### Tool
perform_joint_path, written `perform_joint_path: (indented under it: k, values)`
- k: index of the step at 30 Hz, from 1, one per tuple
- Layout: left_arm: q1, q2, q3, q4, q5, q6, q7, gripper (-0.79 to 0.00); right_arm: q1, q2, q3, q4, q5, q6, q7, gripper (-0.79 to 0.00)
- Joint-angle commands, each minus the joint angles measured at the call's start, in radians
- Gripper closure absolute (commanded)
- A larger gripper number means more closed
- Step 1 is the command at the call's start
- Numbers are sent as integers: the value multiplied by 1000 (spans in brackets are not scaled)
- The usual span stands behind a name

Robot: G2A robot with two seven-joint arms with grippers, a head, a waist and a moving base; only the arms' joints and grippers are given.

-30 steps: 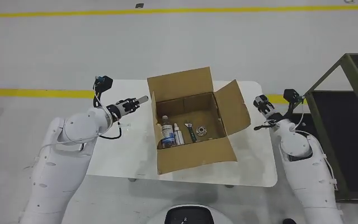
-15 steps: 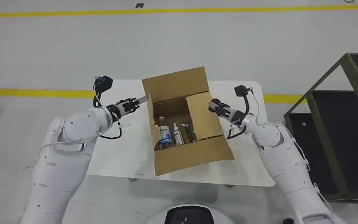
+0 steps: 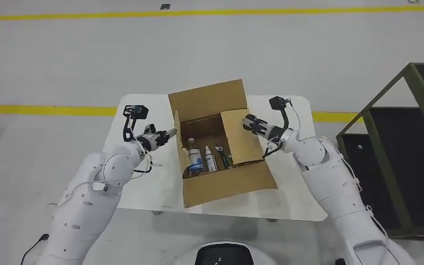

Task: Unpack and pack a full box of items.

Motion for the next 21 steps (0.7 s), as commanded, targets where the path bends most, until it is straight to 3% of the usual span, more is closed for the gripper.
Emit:
perform_joint_path:
  k: [1, 7, 11, 21]
  values:
    - [1, -3, 20, 16, 29, -39, 43, 0, 5, 4, 20, 0, -15, 23, -36, 0]
    - [-2, -9, 58, 72, 72, -158, 113, 0, 11, 10, 39, 56, -145, 167, -170, 0]
    - [-14, -13, 77, 89, 56, -242, 112, 0, 7, -2, 16, 128, -146, 245, -198, 0]
    - [-53, -36, 161, 154, 8, -336, 92, 0, -12, -16, -42, 156, -154, 171, -125, 0]
